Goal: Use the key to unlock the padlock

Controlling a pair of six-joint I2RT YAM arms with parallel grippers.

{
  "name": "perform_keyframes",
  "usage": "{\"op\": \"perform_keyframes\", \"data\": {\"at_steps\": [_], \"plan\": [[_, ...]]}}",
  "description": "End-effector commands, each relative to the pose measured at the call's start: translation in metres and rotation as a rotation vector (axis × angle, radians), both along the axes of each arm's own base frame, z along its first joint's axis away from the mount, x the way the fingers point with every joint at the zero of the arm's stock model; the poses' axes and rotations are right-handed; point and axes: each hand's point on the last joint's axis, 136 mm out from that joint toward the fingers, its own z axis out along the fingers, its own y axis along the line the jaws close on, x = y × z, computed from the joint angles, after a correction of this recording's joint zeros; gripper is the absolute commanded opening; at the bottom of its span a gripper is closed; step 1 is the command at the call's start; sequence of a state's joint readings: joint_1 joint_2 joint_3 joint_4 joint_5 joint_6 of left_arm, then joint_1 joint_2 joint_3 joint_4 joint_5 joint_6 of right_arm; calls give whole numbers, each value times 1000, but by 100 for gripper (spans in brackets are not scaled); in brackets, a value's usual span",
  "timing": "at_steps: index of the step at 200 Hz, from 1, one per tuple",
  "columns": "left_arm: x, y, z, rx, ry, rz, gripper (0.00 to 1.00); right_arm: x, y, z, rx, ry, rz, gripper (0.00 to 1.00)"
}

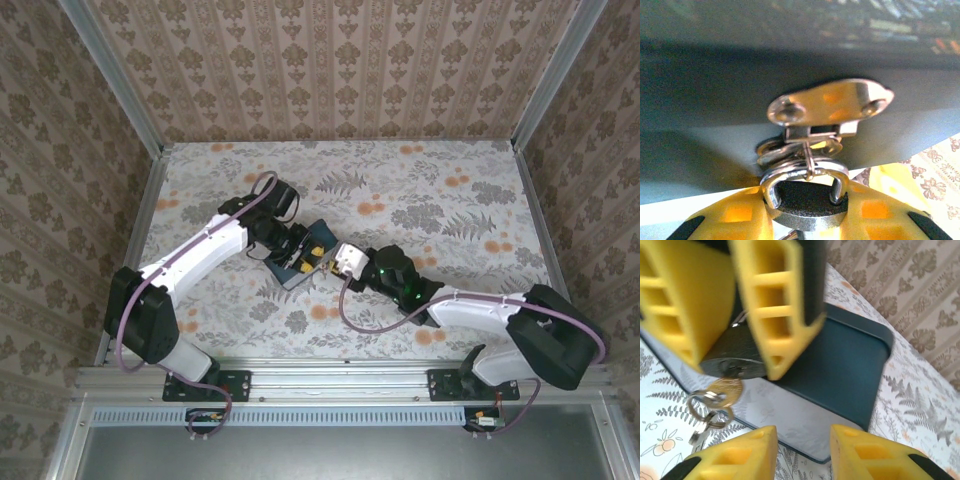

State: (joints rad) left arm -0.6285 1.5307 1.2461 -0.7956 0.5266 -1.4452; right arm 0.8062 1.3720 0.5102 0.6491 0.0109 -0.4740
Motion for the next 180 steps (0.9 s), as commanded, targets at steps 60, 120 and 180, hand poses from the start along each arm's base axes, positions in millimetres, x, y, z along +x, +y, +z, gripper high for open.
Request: {"op": "perform_keyframes", "data": {"at_steps": [60, 120, 180], "plan": [[6, -6, 18, -50, -24, -20, 20, -6, 20, 22, -63, -254, 46, 34], [6, -3, 18, -52, -24, -7, 20, -16, 30, 28, -65, -308, 62, 30], [6, -3, 18, -59, -25, -4, 19, -23, 37, 38, -61, -351, 57, 30]]}}
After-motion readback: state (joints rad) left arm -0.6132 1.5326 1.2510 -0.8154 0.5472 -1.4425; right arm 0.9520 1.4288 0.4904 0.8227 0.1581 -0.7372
